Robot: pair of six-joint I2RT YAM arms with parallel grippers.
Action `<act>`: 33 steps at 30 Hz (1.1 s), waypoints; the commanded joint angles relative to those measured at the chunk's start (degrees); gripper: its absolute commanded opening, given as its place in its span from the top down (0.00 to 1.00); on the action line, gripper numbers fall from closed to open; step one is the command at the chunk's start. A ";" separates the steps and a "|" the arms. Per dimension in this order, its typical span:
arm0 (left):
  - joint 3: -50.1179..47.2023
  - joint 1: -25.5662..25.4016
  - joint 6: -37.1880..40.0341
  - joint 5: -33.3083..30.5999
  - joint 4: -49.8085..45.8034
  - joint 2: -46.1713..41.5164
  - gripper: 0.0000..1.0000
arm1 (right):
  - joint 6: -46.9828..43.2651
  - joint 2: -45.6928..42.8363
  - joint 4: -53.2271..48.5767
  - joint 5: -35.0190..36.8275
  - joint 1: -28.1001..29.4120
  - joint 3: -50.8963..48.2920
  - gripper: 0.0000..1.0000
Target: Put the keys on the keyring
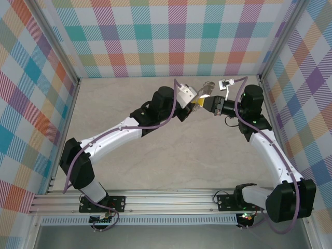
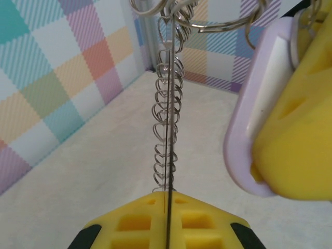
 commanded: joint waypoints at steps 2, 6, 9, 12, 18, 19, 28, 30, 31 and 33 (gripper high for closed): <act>-1.00 -1.00 6.29 -12.95 8.13 -3.85 1.00 | -3.45 -2.68 0.80 -4.52 -0.32 -1.07 1.00; -1.83 -2.15 10.27 -17.16 10.98 -3.91 1.00 | -5.06 -2.97 -0.61 -5.07 -0.42 -1.03 1.00; -2.79 -2.72 12.85 -19.53 14.03 -3.91 1.00 | -6.30 -3.06 -1.30 -5.55 -0.47 -1.31 1.00; -3.20 -3.29 15.85 -21.44 16.17 -3.55 1.00 | -6.27 -2.87 -0.26 -6.20 -0.56 -1.84 1.00; -3.44 -3.52 20.44 -22.05 19.27 -3.46 1.00 | -4.76 -2.80 3.63 -5.82 -0.69 -3.33 1.00; -3.27 -3.52 21.14 -21.92 19.59 -3.45 1.00 | -4.13 -2.78 4.41 -5.79 -0.69 -3.64 1.00; -3.42 -4.07 25.96 -20.42 23.55 -4.26 1.00 | -3.12 -3.89 8.43 -6.58 -0.64 -4.12 1.00; -3.42 -4.20 26.50 -20.37 24.25 -4.18 1.00 | -3.54 -4.50 8.18 -6.50 -0.65 -4.28 1.00; -3.42 -4.22 26.87 -20.37 24.79 -4.17 1.00 | -4.12 -4.80 7.51 -6.36 -0.67 -4.20 1.00; -3.92 -4.31 27.72 -20.52 26.46 -4.24 1.00 | -5.63 -5.37 5.40 -5.92 -0.64 -3.83 1.00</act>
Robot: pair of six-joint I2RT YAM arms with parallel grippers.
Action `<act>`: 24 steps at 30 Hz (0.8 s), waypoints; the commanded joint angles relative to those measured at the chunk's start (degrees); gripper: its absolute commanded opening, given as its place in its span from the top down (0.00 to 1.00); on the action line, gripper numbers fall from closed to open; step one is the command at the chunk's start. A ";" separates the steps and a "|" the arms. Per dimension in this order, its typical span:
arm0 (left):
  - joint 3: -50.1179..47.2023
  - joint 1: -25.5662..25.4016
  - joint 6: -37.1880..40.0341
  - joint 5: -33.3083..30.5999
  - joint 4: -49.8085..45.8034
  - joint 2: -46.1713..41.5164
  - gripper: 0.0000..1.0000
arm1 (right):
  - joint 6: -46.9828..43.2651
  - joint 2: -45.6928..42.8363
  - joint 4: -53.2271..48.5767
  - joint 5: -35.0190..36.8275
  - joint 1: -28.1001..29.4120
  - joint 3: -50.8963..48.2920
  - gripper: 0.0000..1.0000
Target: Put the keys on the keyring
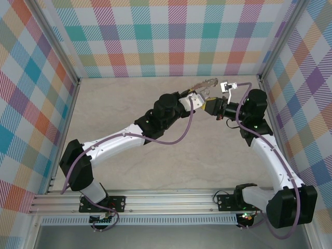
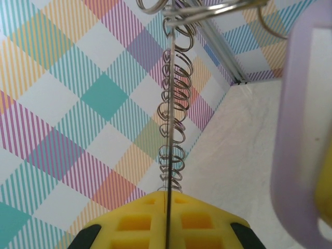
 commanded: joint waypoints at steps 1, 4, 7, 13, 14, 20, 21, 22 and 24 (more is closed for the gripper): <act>0.26 0.28 1.05 -3.74 10.10 -3.59 1.00 | -3.38 -2.05 -2.76 -2.48 -0.38 -0.24 1.00; 0.09 0.28 2.83 -4.25 12.29 -3.33 1.00 | -5.13 -2.55 -5.36 -1.85 -0.39 0.14 1.00; 0.40 0.28 4.40 -5.02 13.86 -2.81 1.00 | -5.45 -2.29 -5.92 -2.02 -0.38 0.07 1.00; 0.56 0.32 8.09 -6.50 16.22 -0.83 1.00 | -5.71 -1.26 -6.86 -0.51 -0.40 -0.71 1.00; 0.18 0.28 8.86 -6.78 17.10 -0.45 1.00 | -5.80 -1.01 -6.96 -0.18 -0.38 -0.95 1.00; -1.52 0.36 13.67 -9.73 22.89 2.35 1.00 | -4.60 -0.09 -5.30 0.12 -0.38 -2.84 1.00; -1.64 0.29 14.17 -9.79 23.39 2.62 1.00 | -4.14 0.02 -4.58 0.12 -0.38 -3.12 1.00; -1.78 0.28 14.67 -9.87 24.12 2.95 1.00 | -3.75 -0.05 -3.93 0.12 -0.38 -3.39 1.00; -1.89 0.29 15.40 -10.13 25.66 3.44 1.00 | -3.53 -0.01 -3.41 0.07 -0.43 -3.69 1.00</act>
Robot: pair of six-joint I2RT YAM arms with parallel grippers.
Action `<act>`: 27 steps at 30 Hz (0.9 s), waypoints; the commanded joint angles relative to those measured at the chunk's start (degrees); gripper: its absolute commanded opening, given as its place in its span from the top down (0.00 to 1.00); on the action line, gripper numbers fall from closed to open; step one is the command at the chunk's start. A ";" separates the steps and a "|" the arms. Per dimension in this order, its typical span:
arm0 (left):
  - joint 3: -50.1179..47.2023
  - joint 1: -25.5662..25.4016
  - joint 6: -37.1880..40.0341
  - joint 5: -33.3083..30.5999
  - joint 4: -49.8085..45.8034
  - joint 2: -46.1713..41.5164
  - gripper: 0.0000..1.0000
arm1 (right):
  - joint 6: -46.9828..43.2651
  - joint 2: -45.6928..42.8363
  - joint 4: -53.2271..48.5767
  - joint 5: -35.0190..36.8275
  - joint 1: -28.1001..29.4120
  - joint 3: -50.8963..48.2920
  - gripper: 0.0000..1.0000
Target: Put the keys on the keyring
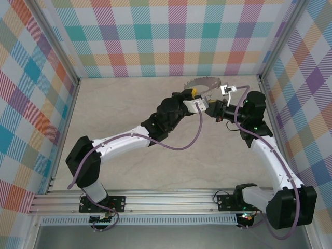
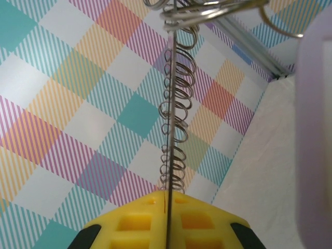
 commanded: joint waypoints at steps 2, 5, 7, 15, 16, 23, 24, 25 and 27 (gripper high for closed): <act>0.51 0.74 1.82 -5.55 13.72 -0.55 1.00 | -0.23 -0.12 -0.89 -2.45 -0.01 -1.48 1.00; 0.02 0.73 2.63 -5.28 15.23 -0.60 1.00 | -1.25 -0.37 -2.20 -1.88 -0.06 -1.44 1.00; -0.44 0.76 3.11 -5.20 16.25 -0.74 1.00 | -1.74 -0.62 -2.74 -1.34 -0.01 -1.57 1.00; -2.31 0.79 3.38 -4.60 18.12 -2.46 1.00 | -3.45 -2.29 -5.65 1.85 -1.74 -1.64 1.00; -2.54 0.77 3.30 -4.44 18.16 -2.71 1.00 | -3.19 -2.38 -5.52 1.93 -2.13 -1.73 1.00; -3.13 0.82 2.03 -3.80 17.61 -3.82 1.00 | -1.80 -2.03 -4.00 1.67 -3.83 -0.90 1.00; -3.02 0.78 1.91 -3.70 17.51 -3.89 1.00 | -1.84 -1.75 -3.82 1.27 -3.85 -0.57 1.00; -3.10 0.74 1.89 -3.62 17.42 -3.83 1.00 | -1.68 -1.49 -3.81 0.78 -3.83 -0.27 1.00; -2.94 0.74 1.81 -3.61 17.42 -3.79 1.00 | -1.33 -0.88 -3.18 -0.33 -3.80 0.15 1.00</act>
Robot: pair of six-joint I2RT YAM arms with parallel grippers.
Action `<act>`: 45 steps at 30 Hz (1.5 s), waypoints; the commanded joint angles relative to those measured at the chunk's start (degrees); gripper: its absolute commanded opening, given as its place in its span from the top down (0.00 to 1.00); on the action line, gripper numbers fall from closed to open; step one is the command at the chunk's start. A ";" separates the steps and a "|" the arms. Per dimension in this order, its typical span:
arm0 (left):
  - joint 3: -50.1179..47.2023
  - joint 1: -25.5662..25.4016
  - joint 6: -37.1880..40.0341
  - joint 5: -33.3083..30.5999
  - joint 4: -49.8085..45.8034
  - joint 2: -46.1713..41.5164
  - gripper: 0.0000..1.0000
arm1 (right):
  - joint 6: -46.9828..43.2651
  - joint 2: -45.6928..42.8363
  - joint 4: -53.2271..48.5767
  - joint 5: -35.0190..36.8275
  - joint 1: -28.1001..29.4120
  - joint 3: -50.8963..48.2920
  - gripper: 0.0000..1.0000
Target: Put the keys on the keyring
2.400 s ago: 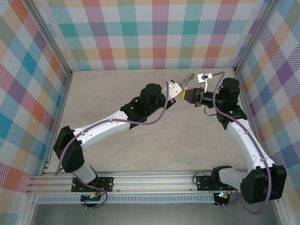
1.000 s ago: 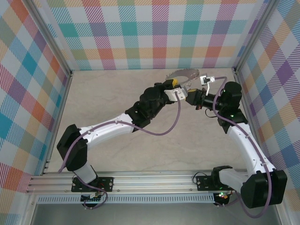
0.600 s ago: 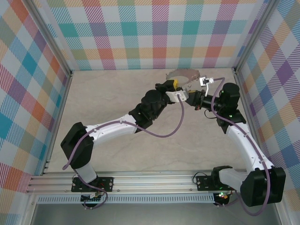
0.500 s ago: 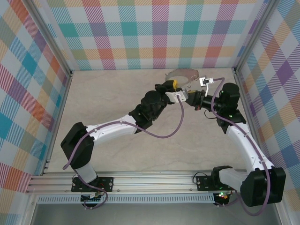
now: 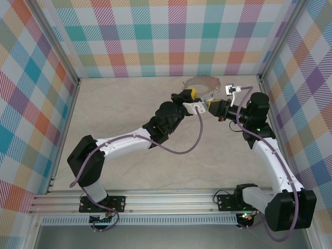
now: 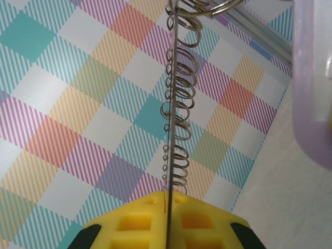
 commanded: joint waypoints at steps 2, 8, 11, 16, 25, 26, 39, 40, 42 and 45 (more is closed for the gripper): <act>0.45 0.70 -2.94 -2.79 8.90 -4.18 1.00 | 0.72 1.02 -0.34 -4.08 -0.51 0.67 1.00; 0.60 0.75 -2.40 -3.42 8.34 -3.18 1.00 | 0.95 1.30 -0.52 -5.01 -0.51 -0.13 1.00; 0.72 0.90 -1.56 -3.97 8.32 -2.18 1.00 | 2.15 1.56 0.56 -4.56 -0.53 -1.42 1.00; 0.23 1.43 -1.27 -5.40 8.48 -0.62 1.00 | 5.31 3.12 3.21 -3.93 -0.52 -4.35 1.00; -3.85 2.21 -2.34 -9.87 9.62 3.04 1.00 | 8.87 7.99 5.70 0.08 -0.42 -10.46 1.00; -4.38 2.36 -2.26 -10.44 10.04 3.80 1.00 | 9.40 8.93 6.65 -0.08 -0.47 -11.28 1.00; -6.44 5.36 -4.03 -13.72 12.36 13.49 1.00 | 11.68 23.59 14.97 -0.78 1.16 -14.00 1.00; -6.31 5.71 -4.18 -13.91 12.45 14.23 1.00 | 11.77 24.77 15.55 -0.74 1.12 -14.11 1.00; -6.23 6.06 -4.19 -14.22 12.75 15.51 1.00 | 11.94 26.83 16.82 -0.81 1.15 -14.54 1.00; -6.14 6.62 -4.29 -14.52 13.13 17.44 1.00 | 12.15 29.60 17.28 -0.42 1.16 -14.95 1.00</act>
